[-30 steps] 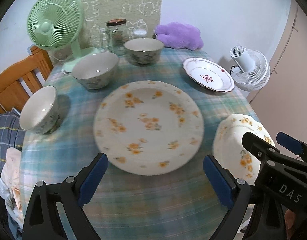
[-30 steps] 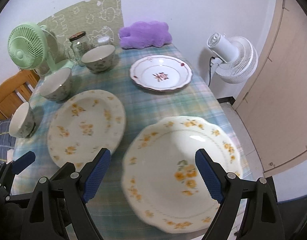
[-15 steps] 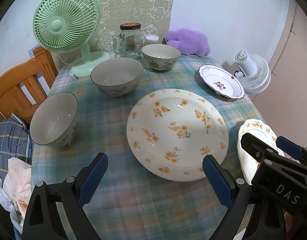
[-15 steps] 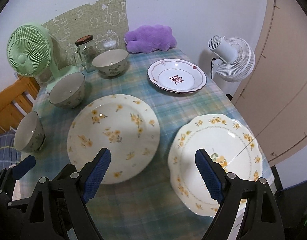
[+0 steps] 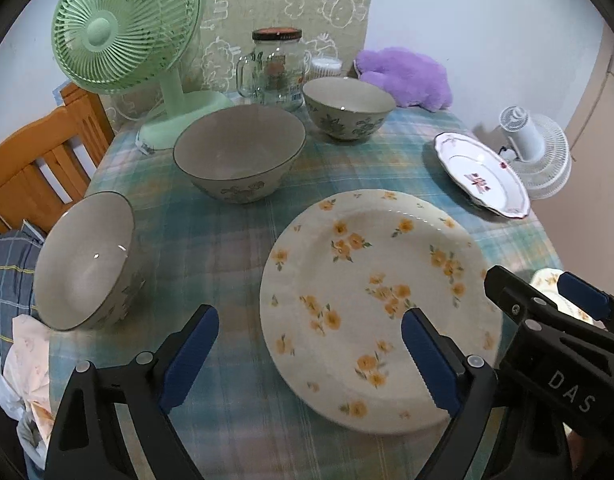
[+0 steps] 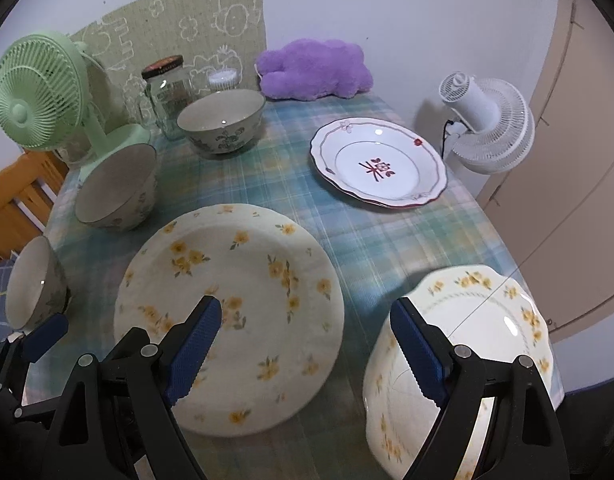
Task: Organize plates and bowls
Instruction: 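Grip the beaded-rim yellow-flower plate rim with both grippers, then lift the beaded-rim plate and carry it toward the scalloped plate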
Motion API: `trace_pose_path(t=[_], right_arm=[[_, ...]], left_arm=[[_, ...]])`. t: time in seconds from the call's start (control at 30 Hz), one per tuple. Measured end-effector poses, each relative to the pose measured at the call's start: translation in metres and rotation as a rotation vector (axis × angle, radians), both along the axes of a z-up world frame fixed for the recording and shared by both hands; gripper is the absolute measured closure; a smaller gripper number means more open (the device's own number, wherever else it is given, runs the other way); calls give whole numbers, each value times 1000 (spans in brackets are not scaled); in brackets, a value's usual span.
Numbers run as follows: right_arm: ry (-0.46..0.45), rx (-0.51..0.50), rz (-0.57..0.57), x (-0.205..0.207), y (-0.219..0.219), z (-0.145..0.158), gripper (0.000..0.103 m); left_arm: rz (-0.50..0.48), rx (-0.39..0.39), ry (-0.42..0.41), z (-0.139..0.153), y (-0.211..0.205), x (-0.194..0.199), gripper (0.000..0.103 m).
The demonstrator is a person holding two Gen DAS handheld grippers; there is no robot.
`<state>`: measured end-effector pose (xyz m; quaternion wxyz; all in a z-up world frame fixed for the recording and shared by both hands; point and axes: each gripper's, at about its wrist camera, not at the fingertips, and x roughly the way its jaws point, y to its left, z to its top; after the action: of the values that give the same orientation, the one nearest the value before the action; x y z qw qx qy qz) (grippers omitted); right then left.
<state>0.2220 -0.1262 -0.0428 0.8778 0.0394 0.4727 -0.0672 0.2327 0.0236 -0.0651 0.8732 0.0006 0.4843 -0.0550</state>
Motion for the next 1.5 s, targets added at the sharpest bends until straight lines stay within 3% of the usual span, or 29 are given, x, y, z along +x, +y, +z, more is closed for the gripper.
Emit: trace_pose_path(t=[0.8, 1.03, 1.1, 1.5], right_arm=[[156, 21, 57, 62, -14, -69, 15], [174, 86, 72, 67, -15, -79, 18], [192, 121, 83, 69, -14, -83, 26], [200, 94, 77, 67, -8, -81, 26]], left_arm=[[51, 51, 129, -57, -16, 42, 19], [53, 50, 114, -58, -16, 42, 18], [47, 54, 108, -58, -17, 41, 18], [58, 39, 116, -56, -15, 40, 19]])
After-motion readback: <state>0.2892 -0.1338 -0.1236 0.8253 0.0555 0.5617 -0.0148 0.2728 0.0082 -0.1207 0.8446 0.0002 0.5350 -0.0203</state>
